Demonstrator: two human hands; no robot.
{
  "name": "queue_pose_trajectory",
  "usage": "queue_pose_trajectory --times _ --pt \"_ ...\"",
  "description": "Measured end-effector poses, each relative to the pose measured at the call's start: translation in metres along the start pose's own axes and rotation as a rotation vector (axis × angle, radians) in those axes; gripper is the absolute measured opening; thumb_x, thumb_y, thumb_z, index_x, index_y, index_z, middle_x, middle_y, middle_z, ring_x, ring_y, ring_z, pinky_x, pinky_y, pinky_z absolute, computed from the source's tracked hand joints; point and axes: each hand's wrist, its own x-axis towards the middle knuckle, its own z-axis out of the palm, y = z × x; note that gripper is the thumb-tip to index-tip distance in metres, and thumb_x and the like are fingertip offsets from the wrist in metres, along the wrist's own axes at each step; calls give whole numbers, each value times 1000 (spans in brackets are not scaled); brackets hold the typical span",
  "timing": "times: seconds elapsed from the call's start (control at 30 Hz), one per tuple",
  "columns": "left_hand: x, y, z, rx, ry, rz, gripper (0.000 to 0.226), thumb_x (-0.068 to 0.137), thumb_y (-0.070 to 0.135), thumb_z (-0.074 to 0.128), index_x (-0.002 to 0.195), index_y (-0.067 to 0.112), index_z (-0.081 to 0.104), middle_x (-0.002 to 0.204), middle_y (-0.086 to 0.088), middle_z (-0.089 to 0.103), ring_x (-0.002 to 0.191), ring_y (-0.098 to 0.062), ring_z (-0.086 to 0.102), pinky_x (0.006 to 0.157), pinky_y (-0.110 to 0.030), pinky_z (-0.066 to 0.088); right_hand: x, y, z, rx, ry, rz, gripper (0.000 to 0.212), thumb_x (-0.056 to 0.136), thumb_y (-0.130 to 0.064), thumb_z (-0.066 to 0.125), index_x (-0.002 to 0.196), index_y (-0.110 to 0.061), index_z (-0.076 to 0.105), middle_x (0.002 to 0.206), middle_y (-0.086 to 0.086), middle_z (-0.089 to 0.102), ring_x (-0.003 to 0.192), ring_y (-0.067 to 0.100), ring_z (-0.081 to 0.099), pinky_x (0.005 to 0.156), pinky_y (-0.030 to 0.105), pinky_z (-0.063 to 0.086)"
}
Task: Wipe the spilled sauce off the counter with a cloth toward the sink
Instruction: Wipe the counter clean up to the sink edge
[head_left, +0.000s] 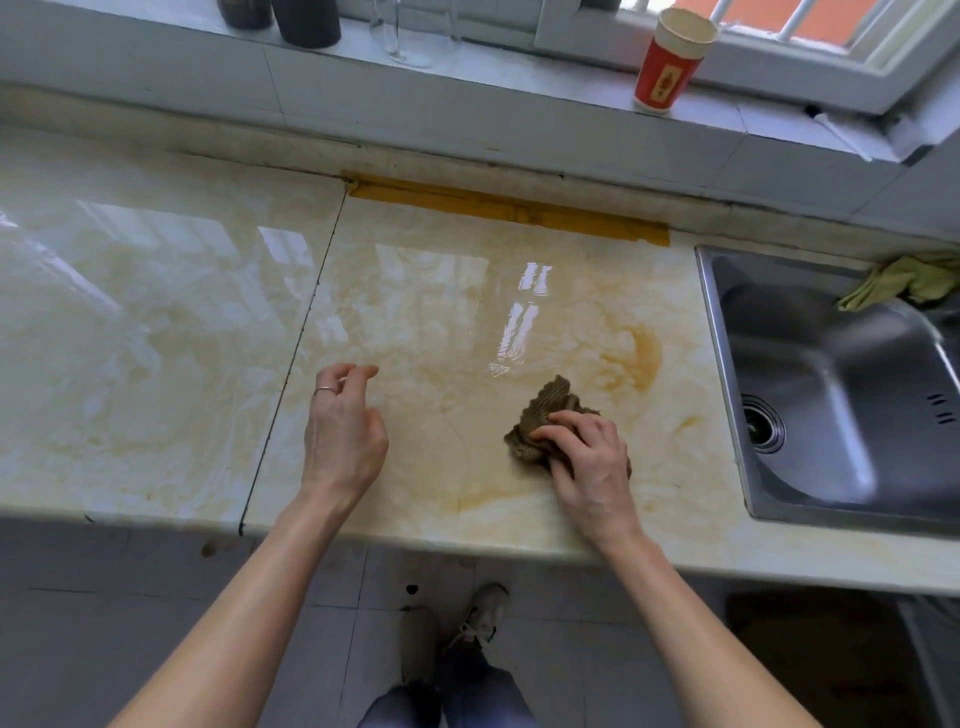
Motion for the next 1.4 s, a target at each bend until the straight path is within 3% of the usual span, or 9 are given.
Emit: queue_pose_trajectory --times 0.23,0.4,0.5,0.67,0.8,0.93,1.0,1.2,1.4 --pt "-8 20 19 10 -70 62 48 81 -8 49 128 3 53 133 -17 43 113 -33 53 89 -35 45 -34 -32 21 -116 -83 -347 37 83 -19 57 116 -33 67 121 2 61 111 29 50 90 42 38" --pt "-8 17 16 30 -49 21 48 81 -10 49 127 3 53 133 -17 43 113 -33 52 89 -36 46 -4 3 2 -141 -2 -52 46 79 -11 62 118 -35 65 122 2 59 111 27 46 87 45 41" --pt "-8 14 14 30 -29 0 49 80 -10 50 127 2 54 133 -17 43 113 -33 52 88 -33 44 -1 -5 -2 -117 100 -41 36 81 -6 67 109 -27 72 116 7 61 105 29 49 80 42 42" --pt "-14 11 15 22 -16 -17 49 79 -8 52 127 2 53 132 -18 44 113 -32 52 90 -33 43 -17 -25 1 -189 182 -417 14 86 -18 66 96 -23 74 111 9 64 105 28 51 85 40 40" --pt "-18 11 15 12 -4 -33 48 81 -5 54 127 4 53 132 -16 43 114 -31 51 91 -34 43 -34 -29 10 -196 7 -737 22 87 -20 67 108 -25 70 126 4 63 117 26 53 94 40 39" --pt "-21 7 11 19 19 -42 47 81 -5 55 127 5 53 131 -16 44 113 -31 52 91 -33 43 -37 -27 26 -183 -184 -861 37 87 -19 56 122 -28 62 141 -4 53 133 24 44 108 49 29" --pt "-21 4 8 26 29 -53 47 81 -4 54 127 5 53 131 -16 44 113 -30 52 91 -32 42 -20 -23 32 -212 -202 -851 42 87 -19 56 126 -32 59 142 -8 52 133 23 45 108 52 28" --pt "-23 -1 -4 27 60 -79 48 82 -4 53 129 5 52 134 -15 42 118 -27 49 93 -26 38 19 -15 24 -208 -63 -440 40 84 -17 50 120 -28 65 130 -3 61 109 30 54 83 46 42" --pt "-22 -8 -14 19 102 -87 46 81 -2 55 126 5 54 130 -16 44 114 -31 51 95 -35 41 -20 -69 42 -106 -88 -884 29 94 -16 52 119 -25 64 132 -4 59 115 21 55 92 43 42"
